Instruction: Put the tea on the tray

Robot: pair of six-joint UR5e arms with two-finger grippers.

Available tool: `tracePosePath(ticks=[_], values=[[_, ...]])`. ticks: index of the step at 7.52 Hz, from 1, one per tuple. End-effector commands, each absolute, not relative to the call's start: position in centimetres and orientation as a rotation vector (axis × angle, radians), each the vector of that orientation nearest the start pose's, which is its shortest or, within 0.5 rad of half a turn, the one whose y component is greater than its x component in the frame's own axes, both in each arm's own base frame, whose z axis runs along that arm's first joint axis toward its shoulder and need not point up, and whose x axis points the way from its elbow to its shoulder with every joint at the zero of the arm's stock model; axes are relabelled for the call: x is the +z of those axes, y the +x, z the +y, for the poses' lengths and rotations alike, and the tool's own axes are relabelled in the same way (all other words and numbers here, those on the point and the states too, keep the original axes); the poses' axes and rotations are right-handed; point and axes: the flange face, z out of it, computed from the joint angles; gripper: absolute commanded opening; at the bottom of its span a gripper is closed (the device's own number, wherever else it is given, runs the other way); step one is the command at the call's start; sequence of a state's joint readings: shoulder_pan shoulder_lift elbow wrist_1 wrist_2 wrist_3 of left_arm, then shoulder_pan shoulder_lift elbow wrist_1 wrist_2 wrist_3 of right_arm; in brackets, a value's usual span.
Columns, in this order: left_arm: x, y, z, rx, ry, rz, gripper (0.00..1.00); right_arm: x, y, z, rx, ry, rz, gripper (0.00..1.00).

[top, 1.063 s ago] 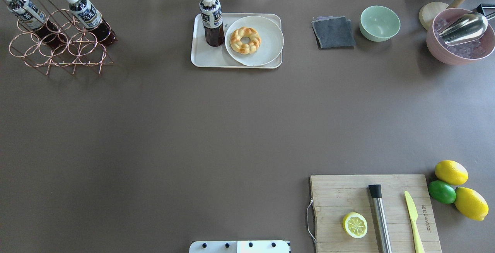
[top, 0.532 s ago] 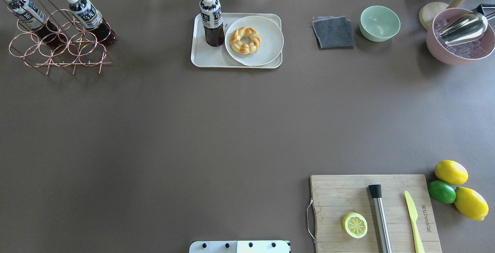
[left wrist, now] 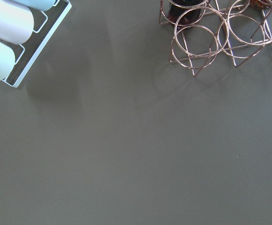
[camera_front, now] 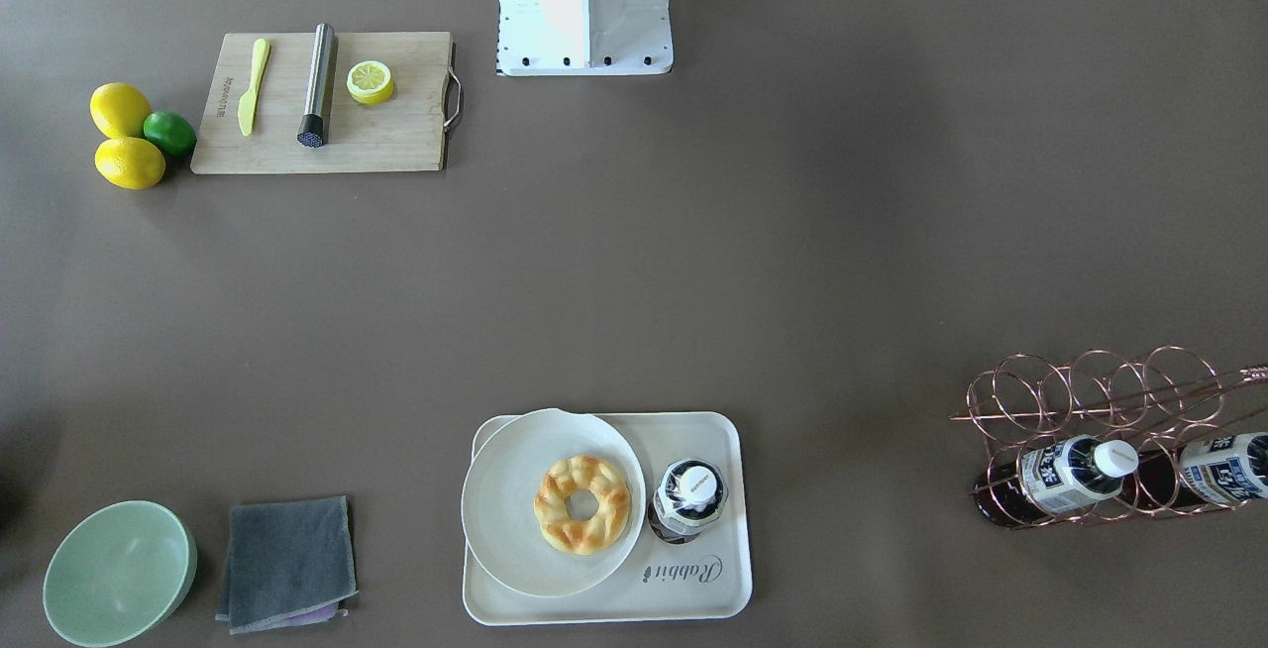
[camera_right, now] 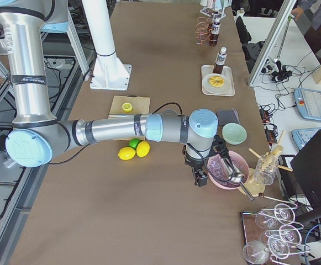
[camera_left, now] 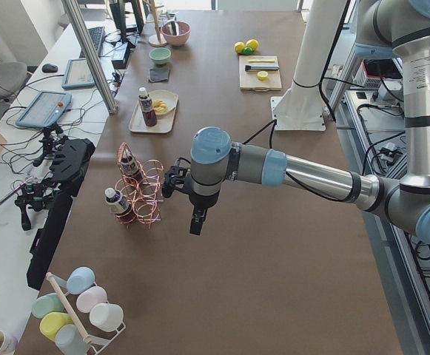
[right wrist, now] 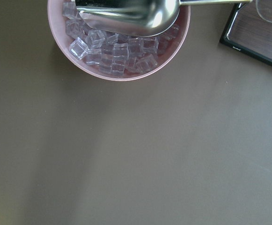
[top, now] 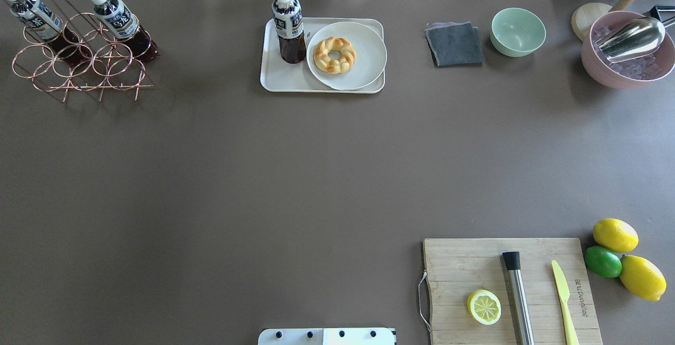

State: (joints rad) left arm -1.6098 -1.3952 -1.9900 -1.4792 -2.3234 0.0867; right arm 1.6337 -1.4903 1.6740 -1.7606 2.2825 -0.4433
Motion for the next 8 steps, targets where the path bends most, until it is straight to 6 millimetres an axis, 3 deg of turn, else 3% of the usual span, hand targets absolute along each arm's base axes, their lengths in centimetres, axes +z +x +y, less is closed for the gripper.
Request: tracePosePath(ticks=[1,6,8], values=[[56.4,-9.3,-39.7,0.065,0.159,0.677,0.97,59.0,10.1,-51.4,-0.363,0.175,-0.689,1.0],[56.0,-11.6,-39.2,0.016,0.187,0.647,0.97,58.8,10.1,-51.5,-0.364,0.178,-0.687,1.0],[54.6,-12.1,-39.2,0.008,0.214,0.643,0.97,58.6,10.1,-51.7,-0.366,0.182,-0.686,1.0]])
